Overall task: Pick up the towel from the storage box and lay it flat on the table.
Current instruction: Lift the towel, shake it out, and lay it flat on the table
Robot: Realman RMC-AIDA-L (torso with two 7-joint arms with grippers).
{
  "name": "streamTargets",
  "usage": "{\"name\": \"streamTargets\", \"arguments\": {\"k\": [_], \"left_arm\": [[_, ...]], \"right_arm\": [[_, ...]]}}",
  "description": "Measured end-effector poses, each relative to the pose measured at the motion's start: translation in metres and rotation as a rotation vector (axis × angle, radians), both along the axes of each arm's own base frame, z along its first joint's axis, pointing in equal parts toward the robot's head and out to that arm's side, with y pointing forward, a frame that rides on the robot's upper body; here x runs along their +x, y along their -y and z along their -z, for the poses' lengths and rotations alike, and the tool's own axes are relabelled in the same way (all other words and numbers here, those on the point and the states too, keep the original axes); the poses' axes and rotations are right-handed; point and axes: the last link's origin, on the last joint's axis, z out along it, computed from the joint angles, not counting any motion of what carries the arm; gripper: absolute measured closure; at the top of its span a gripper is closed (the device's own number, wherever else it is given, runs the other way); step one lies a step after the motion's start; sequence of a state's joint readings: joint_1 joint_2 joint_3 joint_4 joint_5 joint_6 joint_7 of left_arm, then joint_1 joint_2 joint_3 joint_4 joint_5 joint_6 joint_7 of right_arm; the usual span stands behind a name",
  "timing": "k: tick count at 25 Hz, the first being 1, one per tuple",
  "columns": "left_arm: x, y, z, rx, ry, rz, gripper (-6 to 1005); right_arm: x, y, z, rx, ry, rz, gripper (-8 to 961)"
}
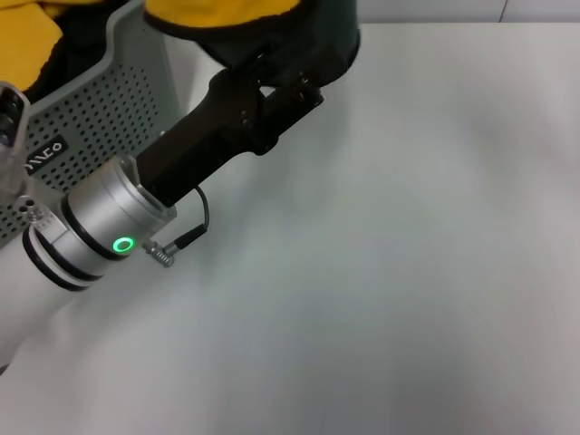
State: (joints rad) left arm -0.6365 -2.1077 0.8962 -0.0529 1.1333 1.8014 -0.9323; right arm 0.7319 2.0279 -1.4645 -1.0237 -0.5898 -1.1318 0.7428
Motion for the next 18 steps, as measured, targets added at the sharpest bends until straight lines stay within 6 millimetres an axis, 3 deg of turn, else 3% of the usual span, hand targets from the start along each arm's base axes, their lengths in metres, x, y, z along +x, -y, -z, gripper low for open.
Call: {"name": "streamTargets", "arguments": {"k": [18], "left_arm": [[-0.001, -0.005, 0.002, 0.002, -0.012, -0.026, 366]], "right_arm": [[-0.019, 0.007, 0.011, -0.014, 0.022, -0.062, 943]]}}
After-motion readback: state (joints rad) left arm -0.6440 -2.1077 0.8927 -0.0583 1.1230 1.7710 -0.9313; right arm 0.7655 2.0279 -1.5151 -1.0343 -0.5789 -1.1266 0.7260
